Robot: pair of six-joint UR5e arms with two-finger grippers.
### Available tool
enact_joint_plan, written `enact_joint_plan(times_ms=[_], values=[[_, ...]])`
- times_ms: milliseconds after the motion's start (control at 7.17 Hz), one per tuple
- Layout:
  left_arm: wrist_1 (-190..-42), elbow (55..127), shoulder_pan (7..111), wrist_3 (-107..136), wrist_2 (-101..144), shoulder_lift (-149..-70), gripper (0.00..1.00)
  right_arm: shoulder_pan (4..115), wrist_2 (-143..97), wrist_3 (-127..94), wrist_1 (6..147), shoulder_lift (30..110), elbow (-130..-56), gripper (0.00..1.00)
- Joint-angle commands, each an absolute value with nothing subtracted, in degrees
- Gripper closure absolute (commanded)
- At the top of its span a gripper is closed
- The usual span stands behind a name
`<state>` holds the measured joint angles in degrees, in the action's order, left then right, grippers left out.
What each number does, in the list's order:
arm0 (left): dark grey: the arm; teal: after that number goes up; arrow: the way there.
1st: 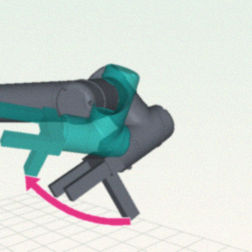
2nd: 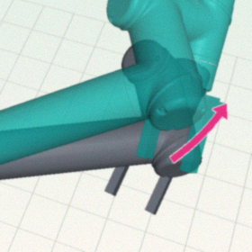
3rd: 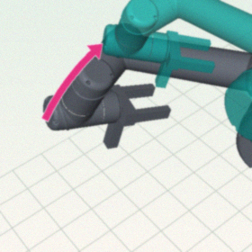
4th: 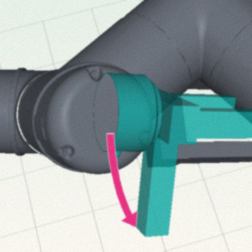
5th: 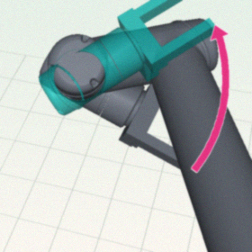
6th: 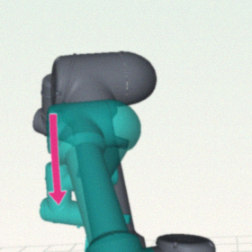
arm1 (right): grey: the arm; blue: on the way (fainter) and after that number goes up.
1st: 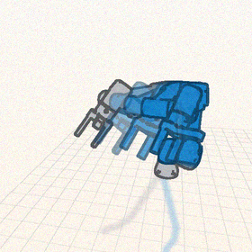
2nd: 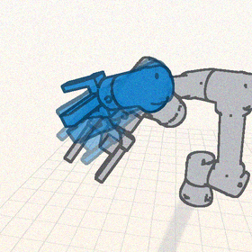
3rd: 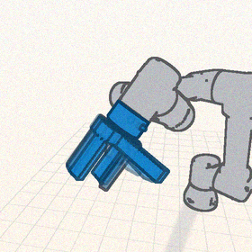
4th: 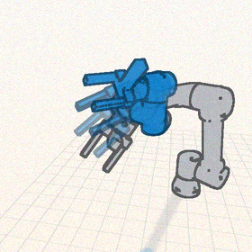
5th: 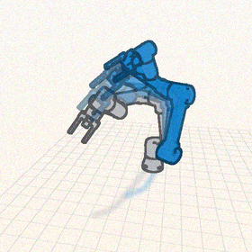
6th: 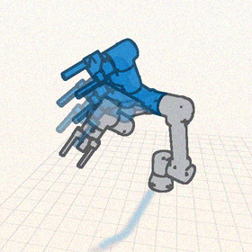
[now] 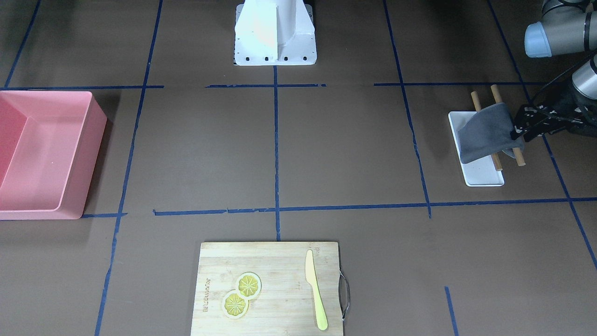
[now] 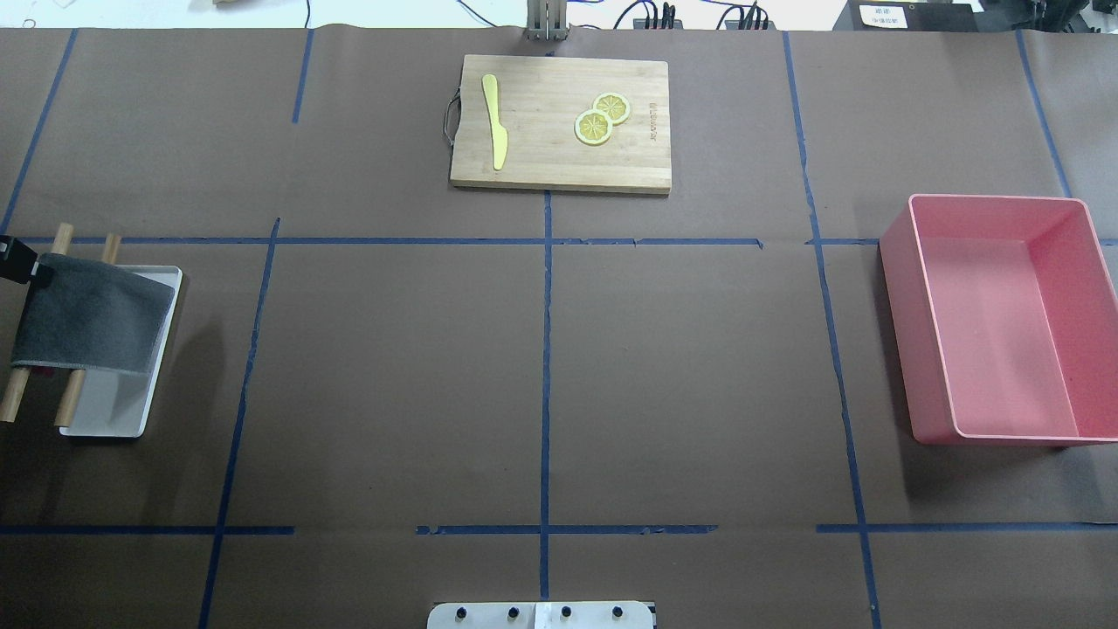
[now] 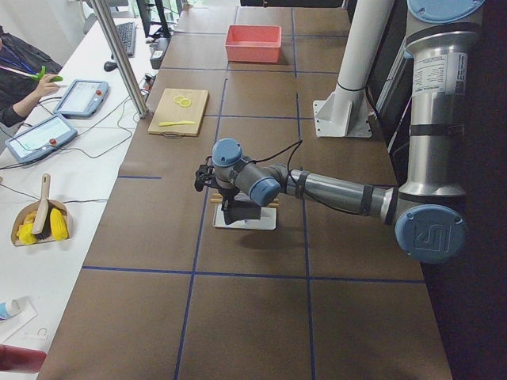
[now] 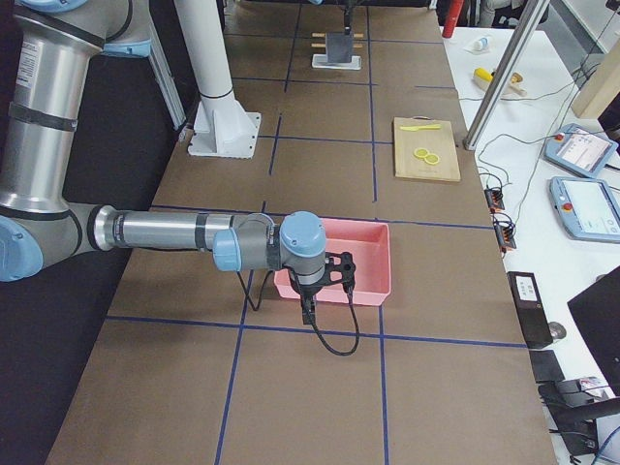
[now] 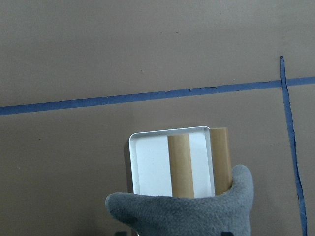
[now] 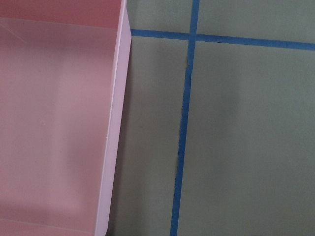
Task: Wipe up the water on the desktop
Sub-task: 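Lower the left gripper onto the gray cloth on the white tray and grasp it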
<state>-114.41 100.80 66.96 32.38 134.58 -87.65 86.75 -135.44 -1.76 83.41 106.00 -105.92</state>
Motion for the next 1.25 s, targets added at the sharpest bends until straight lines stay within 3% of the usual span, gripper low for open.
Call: enact_joint_plan(times_ms=[0,139,279,1115], values=[[-114.43,100.9,66.71,32.43,134.65,-87.71,0.77,86.75,-135.35,-1.76,83.41,106.0,-105.82,0.0],[-114.35,100.99,66.71,32.43,134.91,-87.71,0.92,86.75,-135.35,-1.76,83.41,106.0,-105.82,0.0],[-114.35,101.16,66.71,32.43,135.0,-87.71,1.0,86.75,-135.35,-1.76,83.41,106.0,-105.82,0.0],[-103.29,112.31,66.53,44.34,135.35,-90.34,1.0,83.87,-135.53,-1.5,80.01,104.43,-106.88,0.0]])
